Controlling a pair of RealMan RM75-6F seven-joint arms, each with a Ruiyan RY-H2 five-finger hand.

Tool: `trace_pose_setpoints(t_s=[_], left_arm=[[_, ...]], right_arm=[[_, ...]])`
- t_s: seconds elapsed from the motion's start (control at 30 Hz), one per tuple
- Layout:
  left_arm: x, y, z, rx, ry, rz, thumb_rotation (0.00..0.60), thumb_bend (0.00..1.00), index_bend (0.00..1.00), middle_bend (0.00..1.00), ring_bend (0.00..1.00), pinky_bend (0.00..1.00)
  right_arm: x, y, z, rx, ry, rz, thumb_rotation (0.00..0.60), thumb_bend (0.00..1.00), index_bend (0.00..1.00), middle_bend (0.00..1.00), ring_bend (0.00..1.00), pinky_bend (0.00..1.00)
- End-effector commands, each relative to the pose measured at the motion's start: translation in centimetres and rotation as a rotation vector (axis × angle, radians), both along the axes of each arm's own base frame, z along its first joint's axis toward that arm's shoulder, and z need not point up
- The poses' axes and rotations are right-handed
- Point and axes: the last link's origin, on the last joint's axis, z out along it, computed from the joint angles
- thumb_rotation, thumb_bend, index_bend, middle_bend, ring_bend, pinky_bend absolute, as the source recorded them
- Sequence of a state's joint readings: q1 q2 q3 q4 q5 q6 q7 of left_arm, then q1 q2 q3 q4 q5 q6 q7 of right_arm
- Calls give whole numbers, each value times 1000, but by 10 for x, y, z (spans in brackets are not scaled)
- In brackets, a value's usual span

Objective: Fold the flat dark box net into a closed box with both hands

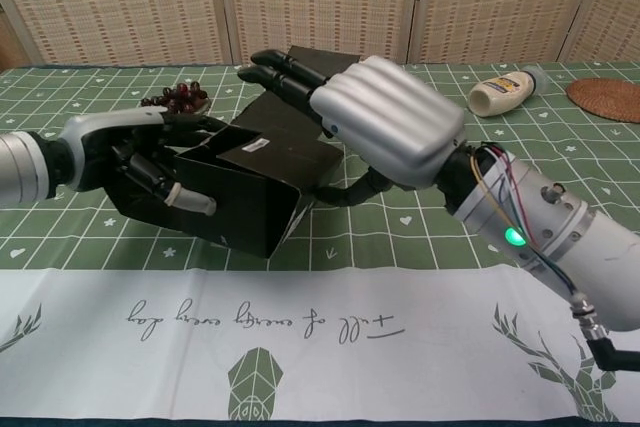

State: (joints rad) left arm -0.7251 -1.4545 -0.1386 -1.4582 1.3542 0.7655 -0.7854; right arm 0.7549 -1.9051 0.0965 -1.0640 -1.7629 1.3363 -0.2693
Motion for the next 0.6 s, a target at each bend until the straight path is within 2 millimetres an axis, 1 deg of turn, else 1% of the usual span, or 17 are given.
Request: trace_pose_setpoints(t_s=[0.03, 0.17, 0.43, 0.6], left_arm=[[-1, -3, -8, 20, 15, -22, 600, 102, 187, 251, 588, 900], [-1, -6, -16, 64, 48, -70, 600, 103, 185, 251, 588, 899], [-5, -10, -28, 92, 76, -113, 600, 102, 184, 251, 586, 899], [-6, -11, -33, 79, 87, -118, 600, 102, 175, 251, 580, 899]], right_arm=[[1, 0, -6, 12, 14, 4, 600, 211, 0, 0, 508, 904], [2, -1, -10, 27, 36, 13, 600, 252, 0, 16, 514, 904], [-2, 0, -14, 74, 88, 28, 600, 271, 13, 162, 587, 904], [-6, 2, -16, 93, 124, 36, 600, 273, 47, 177, 594, 904]])
